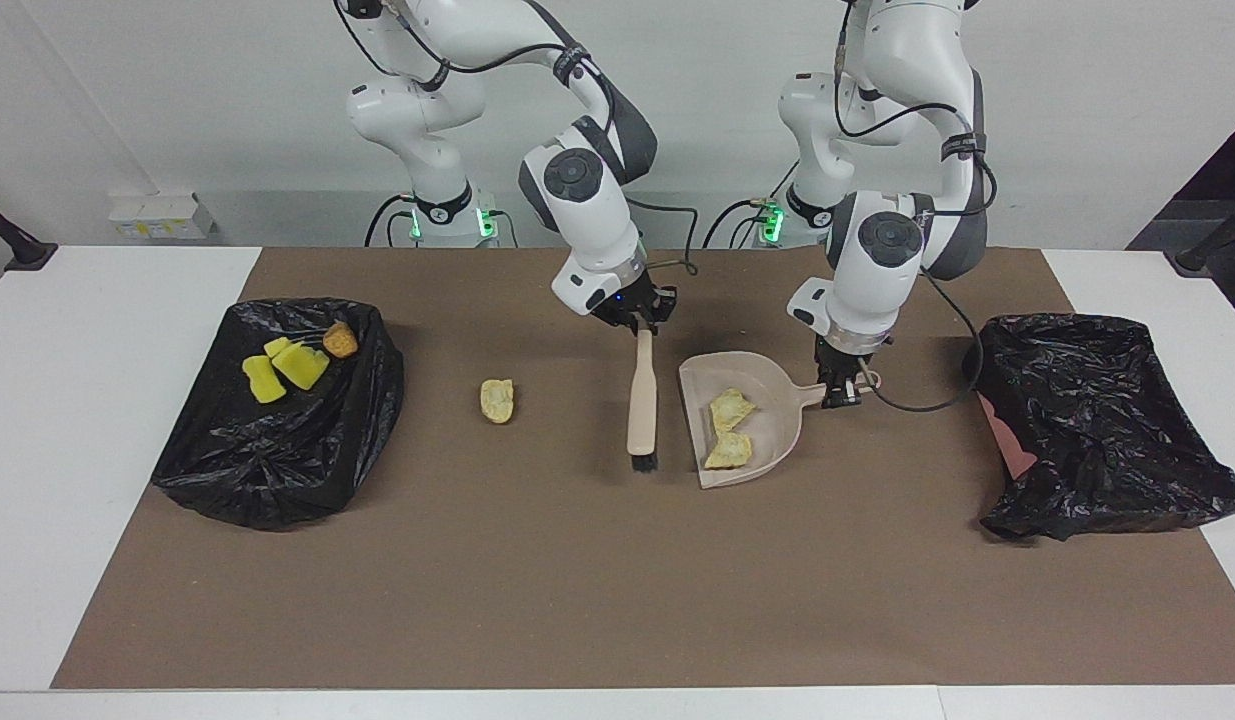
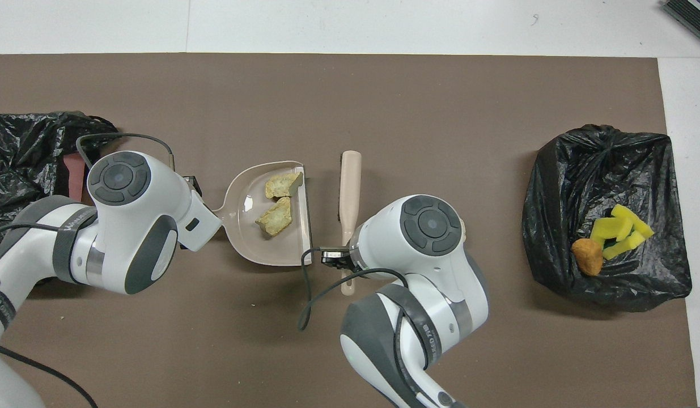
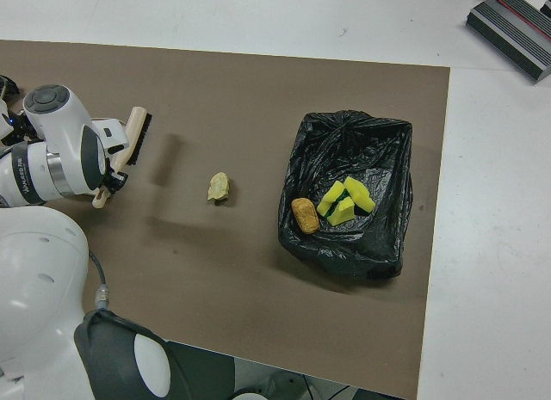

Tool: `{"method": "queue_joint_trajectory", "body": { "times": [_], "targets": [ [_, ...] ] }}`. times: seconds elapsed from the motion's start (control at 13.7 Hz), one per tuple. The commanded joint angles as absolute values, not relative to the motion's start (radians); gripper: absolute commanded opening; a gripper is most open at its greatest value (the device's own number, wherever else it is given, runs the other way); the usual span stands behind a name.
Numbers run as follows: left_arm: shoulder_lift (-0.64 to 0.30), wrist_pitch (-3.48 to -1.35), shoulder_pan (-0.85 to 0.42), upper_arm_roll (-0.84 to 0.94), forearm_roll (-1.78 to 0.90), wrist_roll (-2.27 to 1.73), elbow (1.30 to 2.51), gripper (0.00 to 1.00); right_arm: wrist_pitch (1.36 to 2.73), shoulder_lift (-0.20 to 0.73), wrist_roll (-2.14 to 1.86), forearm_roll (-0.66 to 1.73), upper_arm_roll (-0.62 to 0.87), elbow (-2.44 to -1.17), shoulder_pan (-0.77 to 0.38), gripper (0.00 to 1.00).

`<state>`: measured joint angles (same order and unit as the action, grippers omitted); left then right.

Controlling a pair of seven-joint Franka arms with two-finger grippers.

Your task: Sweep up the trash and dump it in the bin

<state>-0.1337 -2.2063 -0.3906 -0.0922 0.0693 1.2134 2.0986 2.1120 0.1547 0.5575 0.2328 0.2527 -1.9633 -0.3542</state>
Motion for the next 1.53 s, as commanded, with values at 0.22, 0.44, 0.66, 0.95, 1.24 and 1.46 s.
{"method": "queue_joint_trajectory", "body": {
  "times": [0.22, 0.44, 0.66, 0.95, 1.24, 1.46],
  "targets": [
    [-0.101, -2.223, -0.397, -0.100, 0.097, 1.198, 2.137, 0.00, 1.736, 0.083, 0.540, -0.090, 0.264, -1.994, -0.204, 0.00],
    [-0.104, -2.221, -0.396, -0.100, 0.097, 1.207, 2.128, 0.00, 1.637, 0.066, 0.497, -0.242, 0.264, -2.000, -0.186, 0.00],
    [-0.104, -2.221, -0.396, -0.100, 0.097, 1.207, 2.129, 0.00, 1.673, 0.008, 0.436, -0.272, 0.265, -2.123, -0.134, 0.00],
    [-0.104, -2.227, -0.396, -0.100, 0.097, 1.209, 2.129, 0.00, 1.773, -0.009, 0.437, -0.217, 0.267, -2.215, -0.139, 0.00],
    [-0.104, -2.229, -0.393, -0.100, 0.097, 1.209, 2.129, 0.00, 1.918, 0.014, 0.454, -0.052, 0.267, -2.241, -0.228, 0.00],
    [-0.104, -2.229, -0.393, -0.100, 0.097, 1.209, 2.129, 0.00, 2.070, 0.067, 0.471, 0.061, 0.267, -2.237, -0.299, 0.00]
  ]
}}
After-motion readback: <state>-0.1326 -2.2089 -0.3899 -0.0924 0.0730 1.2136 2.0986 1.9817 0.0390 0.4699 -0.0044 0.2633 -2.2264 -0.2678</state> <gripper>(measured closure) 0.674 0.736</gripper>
